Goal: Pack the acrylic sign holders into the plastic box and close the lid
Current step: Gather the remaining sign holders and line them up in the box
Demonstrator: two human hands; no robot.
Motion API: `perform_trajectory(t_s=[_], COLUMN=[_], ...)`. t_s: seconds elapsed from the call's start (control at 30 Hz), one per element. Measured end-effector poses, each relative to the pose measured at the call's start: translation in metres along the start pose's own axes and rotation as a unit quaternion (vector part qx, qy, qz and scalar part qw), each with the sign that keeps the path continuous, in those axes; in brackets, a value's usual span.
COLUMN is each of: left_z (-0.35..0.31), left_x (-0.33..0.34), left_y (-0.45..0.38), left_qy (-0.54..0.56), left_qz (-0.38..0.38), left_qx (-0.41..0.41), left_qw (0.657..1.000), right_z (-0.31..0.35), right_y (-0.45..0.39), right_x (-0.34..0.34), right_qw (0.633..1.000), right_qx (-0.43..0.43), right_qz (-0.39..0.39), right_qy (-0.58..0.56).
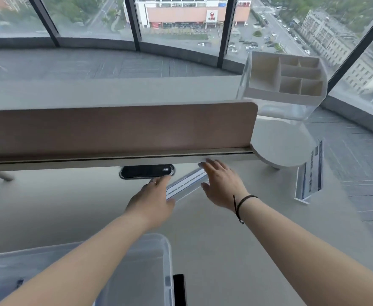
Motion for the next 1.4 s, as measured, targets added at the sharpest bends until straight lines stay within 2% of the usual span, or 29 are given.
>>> perform_trajectory(t_s=[0.17,0.23,0.33,0.4,0.77,1.0,1.17,1.4], left_z=[0.016,0.023,0.028,0.028,0.023,0.027,0.002,-0.049], left_x=[0.028,0.037,0.045,0.051,0.049,0.040,0.022,-0.033], left_y=[-0.029,-0.037,-0.046,-0.050,-0.066,-0.068,-0.058,-0.005], left_qy=[-0.048,-0.053,-0.050,-0.057,-0.132,-0.128,-0.134,-0.187], left_qz=[0.065,0.082,0.064,0.059,0.038,0.090,0.083,0.075], left_qx=[-0.042,-0.055,-0.061,-0.056,-0.029,-0.038,0.037,0.174], left_qw=[0.996,0.994,0.995,0.995,0.990,0.987,0.987,0.964], right_z=[0.002,-0.002,-0.006,-0.008,-0.019,-0.014,-0.025,-0.002], right_y=[-0.026,-0.035,-0.041,-0.042,-0.045,-0.036,-0.007,0.075], right_x=[0.040,0.045,0.040,0.040,0.043,0.031,0.013,-0.057], right_qw=[0.993,0.992,0.987,0.983,0.984,0.990,0.993,0.980], right_qx=[-0.089,-0.105,-0.124,-0.134,-0.120,-0.091,-0.050,-0.052], right_qz=[0.030,-0.006,-0.095,-0.126,-0.129,-0.112,-0.107,-0.182], right_qy=[0.068,0.065,0.037,0.015,-0.013,0.003,0.028,0.060])
Point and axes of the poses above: each hand's wrist, its own y-axis away from the middle knuckle, its own x-axis out of the palm, z = x × y, the point moved 9 cm from there along -y, towards the middle knuckle, and after that the axes turned 13 degrees about x, right-handed, at the moved point
